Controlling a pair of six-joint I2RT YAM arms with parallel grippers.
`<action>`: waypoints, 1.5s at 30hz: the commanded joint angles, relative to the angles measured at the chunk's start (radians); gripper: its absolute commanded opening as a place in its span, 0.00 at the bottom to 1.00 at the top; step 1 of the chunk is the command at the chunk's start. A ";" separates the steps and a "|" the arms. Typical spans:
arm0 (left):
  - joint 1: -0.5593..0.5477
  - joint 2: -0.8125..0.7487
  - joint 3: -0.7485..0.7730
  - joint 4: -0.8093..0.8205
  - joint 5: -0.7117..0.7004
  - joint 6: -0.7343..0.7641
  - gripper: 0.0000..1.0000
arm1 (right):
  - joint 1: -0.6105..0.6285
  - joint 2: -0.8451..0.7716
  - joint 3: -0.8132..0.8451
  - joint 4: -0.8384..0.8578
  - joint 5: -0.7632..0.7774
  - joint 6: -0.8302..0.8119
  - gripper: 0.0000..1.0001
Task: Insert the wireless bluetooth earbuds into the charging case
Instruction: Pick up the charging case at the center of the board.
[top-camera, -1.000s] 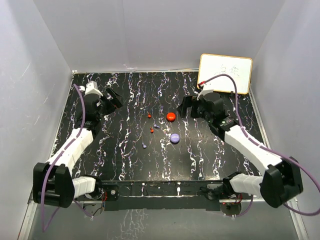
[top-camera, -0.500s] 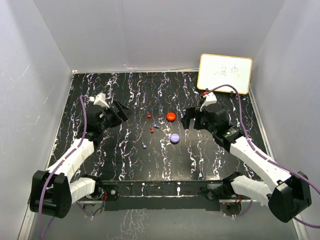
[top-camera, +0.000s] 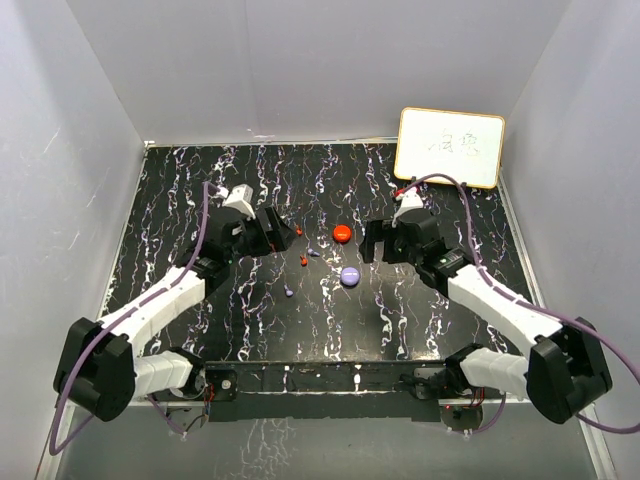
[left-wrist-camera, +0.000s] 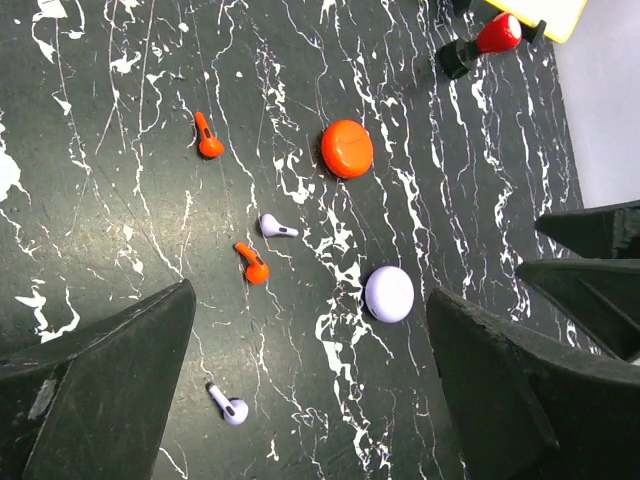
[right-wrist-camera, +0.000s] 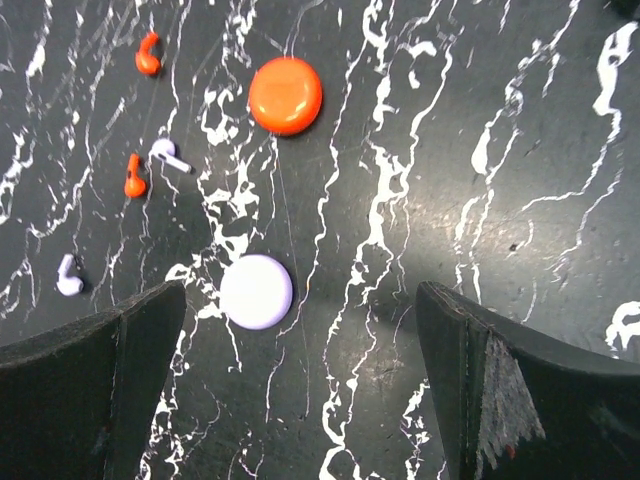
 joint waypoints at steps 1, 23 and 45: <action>-0.025 -0.032 0.004 -0.005 -0.068 0.032 0.99 | 0.010 0.050 -0.014 0.050 -0.071 0.015 0.98; -0.266 0.060 0.072 -0.179 -0.260 0.021 0.99 | 0.182 0.276 -0.041 0.133 0.043 0.048 0.93; -0.267 0.052 0.063 -0.222 -0.309 0.025 0.85 | 0.335 0.458 0.053 0.067 0.333 0.037 0.51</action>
